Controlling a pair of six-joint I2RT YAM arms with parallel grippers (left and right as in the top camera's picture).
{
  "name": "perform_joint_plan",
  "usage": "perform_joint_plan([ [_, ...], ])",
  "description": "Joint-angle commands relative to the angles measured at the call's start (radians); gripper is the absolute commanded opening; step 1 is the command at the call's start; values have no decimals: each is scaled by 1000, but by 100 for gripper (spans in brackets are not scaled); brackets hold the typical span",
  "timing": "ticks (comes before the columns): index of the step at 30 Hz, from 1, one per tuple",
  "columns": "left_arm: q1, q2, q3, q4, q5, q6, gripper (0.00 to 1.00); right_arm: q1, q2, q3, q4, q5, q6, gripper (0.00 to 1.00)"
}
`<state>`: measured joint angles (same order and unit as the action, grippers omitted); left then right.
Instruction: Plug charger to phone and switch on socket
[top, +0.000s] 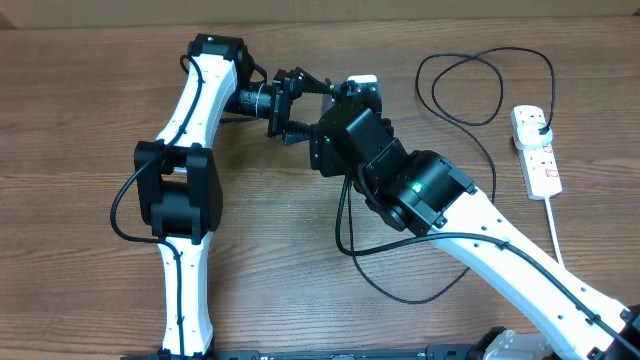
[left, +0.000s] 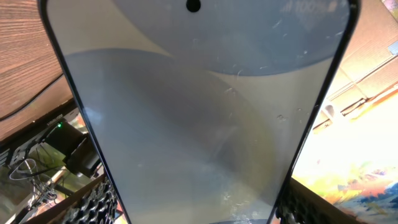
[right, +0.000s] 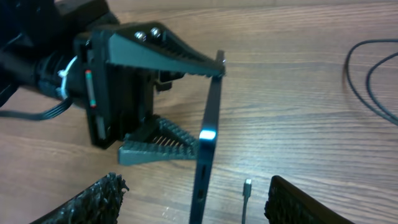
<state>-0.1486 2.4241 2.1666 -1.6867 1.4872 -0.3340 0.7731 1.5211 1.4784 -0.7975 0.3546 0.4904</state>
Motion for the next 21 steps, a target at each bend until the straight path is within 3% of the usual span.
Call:
perform_joint_plan([
  [1,-2,-12,23,-3,29,-2,66,1,41,20,11,56,7,73],
  [17,-2,-12,23,-3,29,-3,66,0,60,20,59,90,8,53],
  [21,-2,-12,23,-4,29,-3,67,0,60,20,53,90,8,53],
])
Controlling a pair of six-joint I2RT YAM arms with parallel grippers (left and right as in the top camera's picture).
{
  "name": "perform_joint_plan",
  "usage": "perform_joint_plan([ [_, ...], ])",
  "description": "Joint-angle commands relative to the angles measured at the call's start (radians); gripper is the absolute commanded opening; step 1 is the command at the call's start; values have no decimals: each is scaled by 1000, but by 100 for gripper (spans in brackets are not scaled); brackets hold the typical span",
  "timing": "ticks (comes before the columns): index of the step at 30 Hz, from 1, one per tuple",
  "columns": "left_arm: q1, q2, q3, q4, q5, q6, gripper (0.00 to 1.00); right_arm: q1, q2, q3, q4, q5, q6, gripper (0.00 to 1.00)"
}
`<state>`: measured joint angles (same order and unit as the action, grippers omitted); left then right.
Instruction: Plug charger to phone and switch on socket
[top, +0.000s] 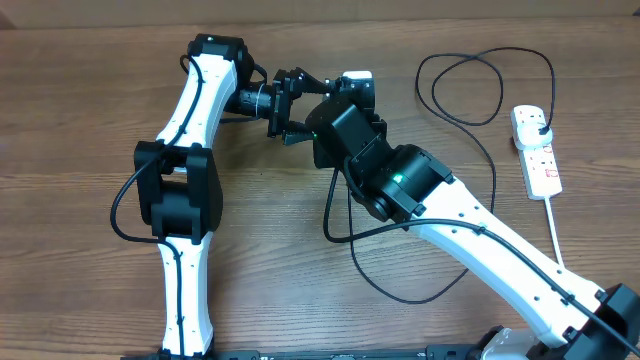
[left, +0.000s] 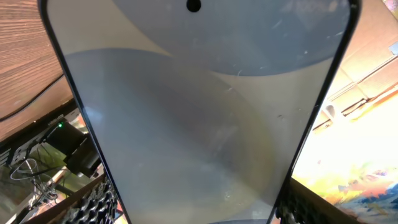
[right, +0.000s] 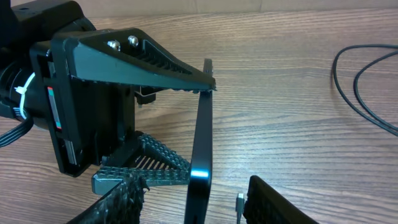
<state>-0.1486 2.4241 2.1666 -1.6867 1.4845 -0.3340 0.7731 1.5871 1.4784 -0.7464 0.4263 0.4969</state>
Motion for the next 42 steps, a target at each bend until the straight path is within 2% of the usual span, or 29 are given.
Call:
perform_joint_plan([
  [1,-2,-12,23,-4,32,-3,67,-1,-6,20,3,19,2,53],
  [6,-3,-12,23,-4,35,-3,66,-2,-2,20,8,30,2,49],
  [25,-2,-12,23,-3,31,-2,67,-2,41,20,32,34,2,49],
  [34,-2,-12,23,-3,31,17,67,-2,41,20,31,33,2,36],
  [38,-2,-12,23,-3,31,17,67,-2,41,20,29,33,2,36],
  [42,-2,-12,23,-3,32,17,67,-2,41,20,19,33,5,31],
])
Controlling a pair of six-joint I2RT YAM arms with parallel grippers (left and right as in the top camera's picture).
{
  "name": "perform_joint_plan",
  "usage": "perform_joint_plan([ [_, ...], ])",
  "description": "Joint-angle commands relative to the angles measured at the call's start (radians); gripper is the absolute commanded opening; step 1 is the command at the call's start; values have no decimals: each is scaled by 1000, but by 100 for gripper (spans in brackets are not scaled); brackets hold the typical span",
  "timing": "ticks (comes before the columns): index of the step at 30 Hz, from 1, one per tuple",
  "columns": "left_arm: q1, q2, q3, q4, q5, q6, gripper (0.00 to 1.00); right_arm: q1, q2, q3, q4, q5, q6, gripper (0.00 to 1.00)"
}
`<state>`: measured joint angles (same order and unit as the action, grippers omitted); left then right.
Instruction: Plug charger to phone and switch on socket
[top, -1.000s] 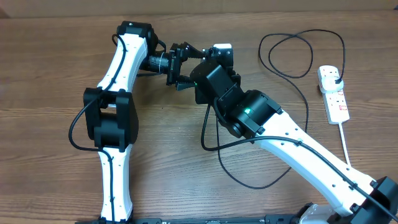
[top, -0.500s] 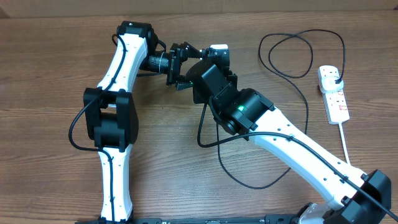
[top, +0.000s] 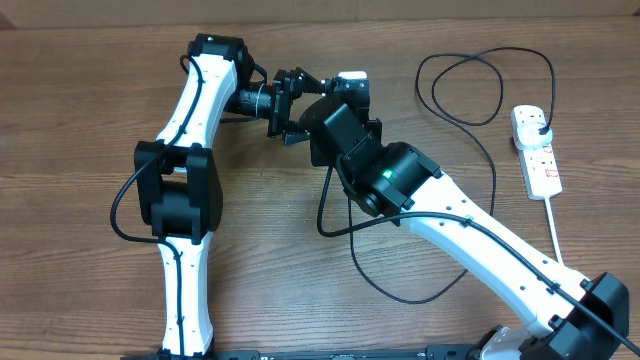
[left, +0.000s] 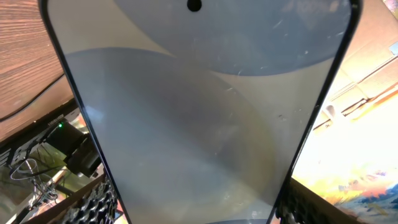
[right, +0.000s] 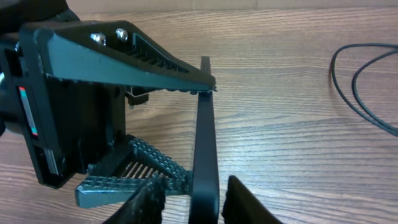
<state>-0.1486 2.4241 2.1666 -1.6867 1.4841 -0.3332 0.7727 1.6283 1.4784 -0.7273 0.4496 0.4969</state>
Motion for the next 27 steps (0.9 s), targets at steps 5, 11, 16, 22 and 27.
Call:
perform_joint_plan([
  [5,-2,-12,23,-3,32,16,67,-2,0,20,0,10,5,24],
  [11,-2,-12,23,-4,33,16,67,-2,0,20,-3,10,5,20],
  [16,-2,-12,23,-4,37,16,68,-2,0,20,-3,9,5,15],
  [22,-2,-12,23,-4,79,16,69,-2,0,20,-3,10,10,11],
  [27,-2,-12,23,-3,80,20,70,-2,0,20,-3,10,54,4],
])
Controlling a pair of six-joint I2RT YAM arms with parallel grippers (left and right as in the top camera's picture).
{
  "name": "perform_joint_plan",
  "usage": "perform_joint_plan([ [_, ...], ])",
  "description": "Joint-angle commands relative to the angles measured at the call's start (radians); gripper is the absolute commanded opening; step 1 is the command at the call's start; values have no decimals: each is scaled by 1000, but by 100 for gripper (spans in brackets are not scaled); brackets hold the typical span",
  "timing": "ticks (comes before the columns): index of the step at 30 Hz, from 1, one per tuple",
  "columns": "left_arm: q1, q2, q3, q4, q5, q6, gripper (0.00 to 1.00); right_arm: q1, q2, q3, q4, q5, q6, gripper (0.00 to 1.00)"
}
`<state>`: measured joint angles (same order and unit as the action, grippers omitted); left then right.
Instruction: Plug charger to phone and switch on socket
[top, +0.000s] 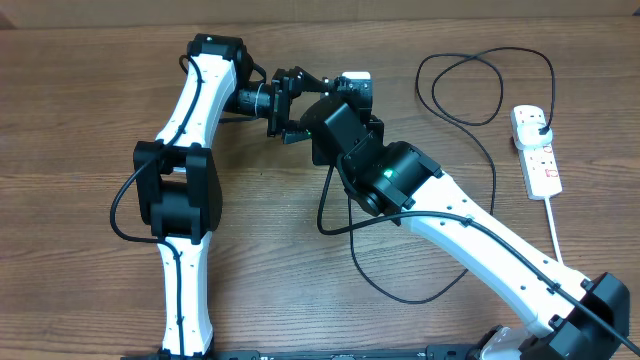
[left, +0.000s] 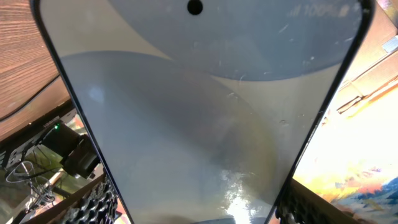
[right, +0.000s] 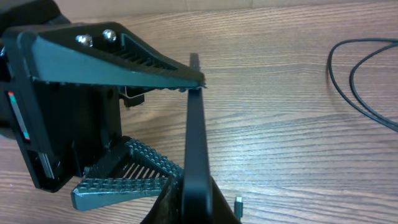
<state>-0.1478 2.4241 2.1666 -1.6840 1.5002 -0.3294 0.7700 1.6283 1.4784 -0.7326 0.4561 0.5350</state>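
Observation:
The phone (left: 199, 112) fills the left wrist view, screen toward the camera, with my left gripper (left: 196, 208) shut on its sides. In the right wrist view the phone (right: 194, 130) stands edge-on between the left gripper's fingers (right: 124, 59), and my right gripper (right: 194, 199) is shut on its near end. The charger's plug tip (right: 237, 201) lies on the wood just right of the right gripper's fingers. Overhead, both grippers meet at the back centre (top: 318, 105), hiding the phone. The white socket strip (top: 540, 160) lies at the far right.
The black charger cable (top: 470, 95) loops at the back right and trails to the front (top: 400, 295) under the right arm. A plug (top: 535, 122) sits in the strip's far end. The wooden table (top: 80, 200) lies bare to the left.
My right gripper's fingers stood apart on either side of the phone's near end; now they press on it. The phone has shifted slightly in the left wrist view. The plug tip lies on the table.
My left gripper has held the phone upright throughout. The right gripper stood open and back from the phone's edge, then closer with narrower fingers at each moment, and now it is shut on the phone's near end. The plug tip lay on the table beside it.

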Motion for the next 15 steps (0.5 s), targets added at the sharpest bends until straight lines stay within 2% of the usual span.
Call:
perform_joint_plan([
  [1,-3,-12,23,-6,64,16,71,1,0,20,3,3,16,4],
  [7,-3,-12,23,-6,65,16,80,1,0,21,3,3,35,4],
  [11,-3,-12,23,-6,64,16,96,1,-1,21,18,6,133,4],
  [15,-3,-12,23,-6,64,16,100,-4,-3,22,48,41,308,4],
])
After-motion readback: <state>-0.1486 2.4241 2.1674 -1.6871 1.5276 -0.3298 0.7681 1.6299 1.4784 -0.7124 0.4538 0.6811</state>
